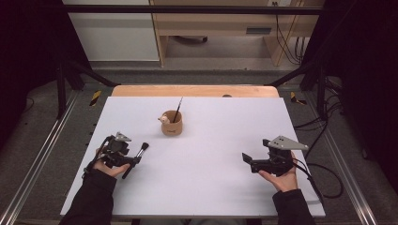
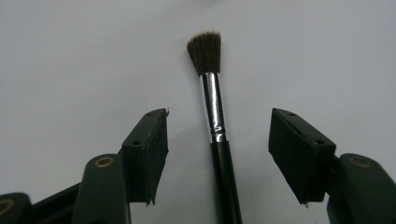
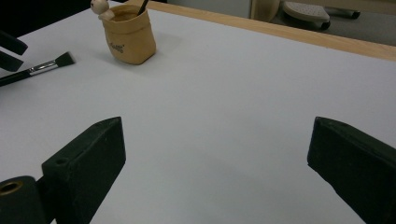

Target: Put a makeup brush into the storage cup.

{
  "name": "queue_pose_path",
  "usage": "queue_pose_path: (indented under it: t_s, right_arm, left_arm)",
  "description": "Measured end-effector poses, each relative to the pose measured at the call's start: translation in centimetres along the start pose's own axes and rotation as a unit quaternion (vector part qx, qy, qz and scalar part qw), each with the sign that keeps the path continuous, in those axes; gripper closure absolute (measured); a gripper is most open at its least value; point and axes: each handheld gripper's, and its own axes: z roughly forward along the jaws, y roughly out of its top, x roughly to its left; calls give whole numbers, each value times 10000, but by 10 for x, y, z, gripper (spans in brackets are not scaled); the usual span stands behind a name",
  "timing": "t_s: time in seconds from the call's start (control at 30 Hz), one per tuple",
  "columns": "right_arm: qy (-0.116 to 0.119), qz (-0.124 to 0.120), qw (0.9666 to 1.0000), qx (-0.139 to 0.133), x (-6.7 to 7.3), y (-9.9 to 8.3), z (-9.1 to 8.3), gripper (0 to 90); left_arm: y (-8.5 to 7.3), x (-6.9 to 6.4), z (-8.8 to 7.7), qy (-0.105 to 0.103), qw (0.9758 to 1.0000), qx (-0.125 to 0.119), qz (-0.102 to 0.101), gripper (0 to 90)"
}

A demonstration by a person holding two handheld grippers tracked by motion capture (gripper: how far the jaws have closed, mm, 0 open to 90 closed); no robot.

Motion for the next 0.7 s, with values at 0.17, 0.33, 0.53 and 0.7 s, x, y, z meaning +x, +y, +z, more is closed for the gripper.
queue_pose_path:
  t_s: [0.17, 0.33, 0.53, 0.7]
  right_arm:
    - [-9, -12, 10000, -10, -1, 0, 0, 49]
    - [9, -1, 10000, 13, 0, 0, 0, 49]
    - [10, -21, 10000, 29, 0, 0, 0, 49]
    - [16, -23, 10000, 30, 0, 0, 0, 49]
  left_arm:
    - [6, 2, 6, -56, 9996, 263, 81, 391]
    - [7, 5, 12, -138, 9985, 530, 80, 455]
    - [8, 6, 16, -204, 9975, 658, 127, 547]
    - [8, 5, 20, -234, 9968, 751, 156, 611]
